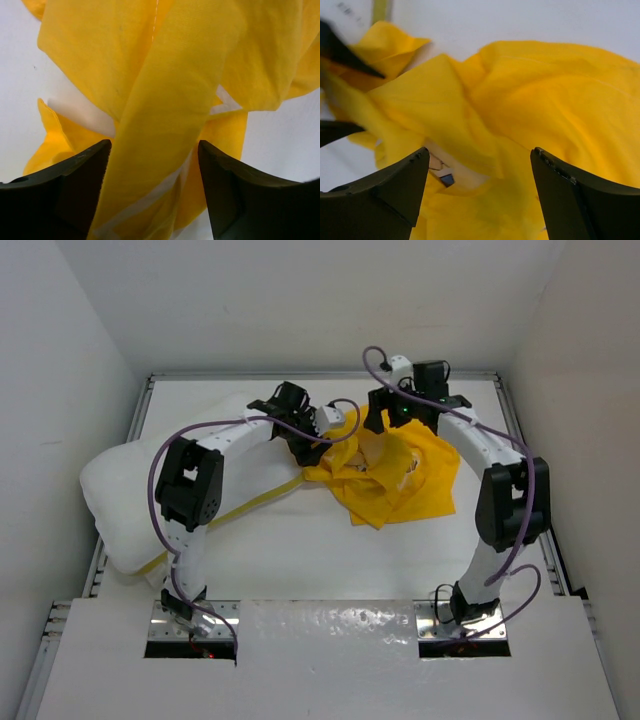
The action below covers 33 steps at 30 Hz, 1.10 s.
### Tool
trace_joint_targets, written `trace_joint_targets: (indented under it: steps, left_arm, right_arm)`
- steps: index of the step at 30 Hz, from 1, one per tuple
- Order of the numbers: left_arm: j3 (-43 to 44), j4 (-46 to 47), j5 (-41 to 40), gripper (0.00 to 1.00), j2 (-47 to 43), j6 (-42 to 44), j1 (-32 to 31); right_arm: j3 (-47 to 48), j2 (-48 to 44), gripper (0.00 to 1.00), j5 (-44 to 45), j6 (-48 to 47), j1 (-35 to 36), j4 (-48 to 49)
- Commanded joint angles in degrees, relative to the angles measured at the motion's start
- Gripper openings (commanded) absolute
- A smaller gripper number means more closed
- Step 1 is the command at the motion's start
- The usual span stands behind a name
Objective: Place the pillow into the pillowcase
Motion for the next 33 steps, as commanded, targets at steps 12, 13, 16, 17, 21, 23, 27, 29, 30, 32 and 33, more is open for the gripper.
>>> trace_joint_targets:
  steps: [12,13,16,17,21,23,27,29,30,32,33]
  left_arm:
    - [3.4,2.1,1.1,0.73,-5.7,-9.4,0.3]
    - [2.5,2.3,1.5,0.71,-5.7,-9.7,0.3]
    - [0.6,3.5,2.5,0.59,-5.7,-11.1,0.3]
    - [0.1,4.2,2.9,0.47,-5.7,-11.2,0.3]
    - [-3.6,6.5,5.5,0.11,-5.5,-11.9,0.2]
    - [-5.3,8.2,6.4,0.0,-5.4,-12.4,0.1]
    - [-9.8,6.5,6.7,0.0,-5.5,-7.7,-0.4]
    - [-10.6,4.6,3.9,0.0,-5.6,-3.7,-0.5]
    - [-11.4,4.0,2.3,0.0,-5.6,-2.6,-0.5]
    - [-12.3,3.8,-2.6,0.0,-5.5,-1.0,-0.5]
    - [-13.0,4.4,-4.1,0.0,-5.5,-0.9,-0.5]
  right_arm:
    - [11.4,10.7,0.72,2.3,-11.6,4.4,-6.6]
    - [11.9,12.0,0.67,2.5,-11.1,4.6,-6.6]
    - [13.3,13.0,0.38,2.3,-9.1,5.1,-6.5]
    - [13.5,13.0,0.31,1.3,-9.0,5.1,-6.3]
    - [12.7,11.1,0.0,3.5,-5.5,5.1,-3.2]
    - [12.4,9.1,0.0,7.8,-3.2,4.9,-0.9]
    - [12.4,4.7,0.0,19.2,6.7,3.7,3.8]
    - [11.8,1.6,0.0,24.0,10.9,2.5,6.5]
    - [11.3,0.5,0.0,25.7,13.1,1.7,7.5]
    - [8.3,-1.6,0.0,27.5,17.7,-0.4,11.5]
    - [7.3,-3.3,0.0,27.8,17.8,-0.6,12.9]
